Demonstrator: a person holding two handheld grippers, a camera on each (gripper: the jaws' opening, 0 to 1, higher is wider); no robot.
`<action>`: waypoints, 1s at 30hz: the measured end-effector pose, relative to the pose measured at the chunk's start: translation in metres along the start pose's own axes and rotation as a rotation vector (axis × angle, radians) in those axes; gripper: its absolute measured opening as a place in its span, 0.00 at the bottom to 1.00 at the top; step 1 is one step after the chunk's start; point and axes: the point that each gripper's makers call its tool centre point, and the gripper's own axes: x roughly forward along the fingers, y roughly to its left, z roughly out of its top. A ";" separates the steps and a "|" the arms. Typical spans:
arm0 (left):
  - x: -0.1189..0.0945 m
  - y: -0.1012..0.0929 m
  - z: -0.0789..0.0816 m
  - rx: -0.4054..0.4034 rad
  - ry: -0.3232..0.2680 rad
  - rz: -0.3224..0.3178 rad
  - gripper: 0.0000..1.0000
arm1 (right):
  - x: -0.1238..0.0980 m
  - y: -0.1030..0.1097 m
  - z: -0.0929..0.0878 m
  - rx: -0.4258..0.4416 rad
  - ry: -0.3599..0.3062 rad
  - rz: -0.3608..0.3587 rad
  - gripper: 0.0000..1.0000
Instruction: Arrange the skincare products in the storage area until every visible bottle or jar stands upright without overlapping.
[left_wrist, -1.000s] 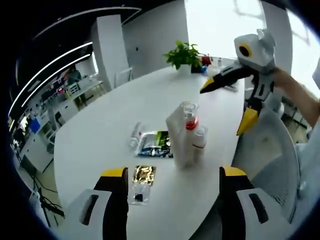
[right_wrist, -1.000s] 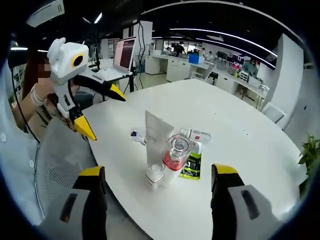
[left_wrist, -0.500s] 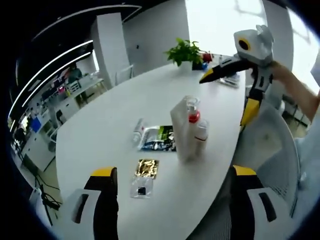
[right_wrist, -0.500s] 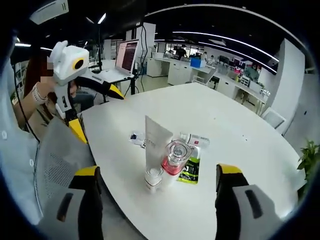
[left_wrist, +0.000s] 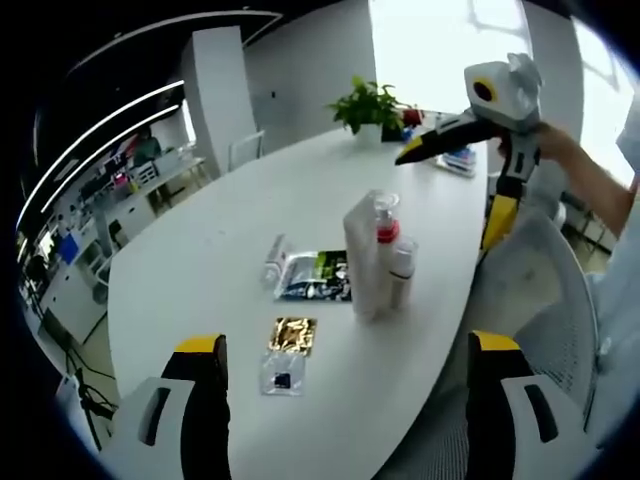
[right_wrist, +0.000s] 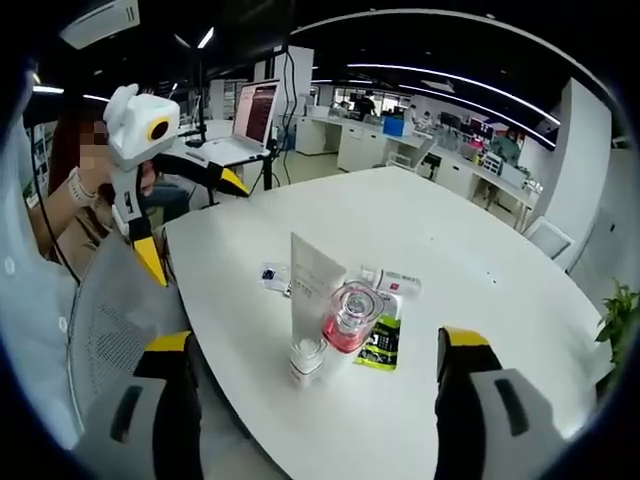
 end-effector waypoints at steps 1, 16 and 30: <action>0.000 0.000 0.000 -0.002 -0.001 0.001 0.97 | 0.000 0.000 0.001 -0.001 -0.003 0.003 1.00; 0.004 0.009 -0.006 -0.022 0.005 -0.003 0.97 | -0.004 -0.034 0.015 -0.051 0.000 0.020 0.94; 0.010 0.015 -0.007 -0.014 0.011 0.003 0.97 | -0.014 -0.089 0.034 -0.067 0.009 -0.034 0.72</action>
